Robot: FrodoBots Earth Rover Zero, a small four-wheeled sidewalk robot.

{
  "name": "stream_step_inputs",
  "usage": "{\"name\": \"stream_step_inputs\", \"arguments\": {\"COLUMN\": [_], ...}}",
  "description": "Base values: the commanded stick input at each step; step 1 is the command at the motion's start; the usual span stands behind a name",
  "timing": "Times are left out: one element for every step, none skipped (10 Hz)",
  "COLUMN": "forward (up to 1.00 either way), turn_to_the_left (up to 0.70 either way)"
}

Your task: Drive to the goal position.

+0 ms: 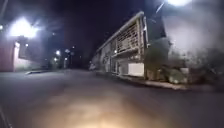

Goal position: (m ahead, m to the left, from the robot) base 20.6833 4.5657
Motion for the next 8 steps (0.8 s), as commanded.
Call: {"name": "stream_step_inputs", "arguments": {"forward": [0.85,0.85,0.85,0.85,0.85,0.85,0.85,0.85], "turn_to_the_left": [0.02,0.02,0.02,0.02,0.01,0.01,0.01,0.01]}}
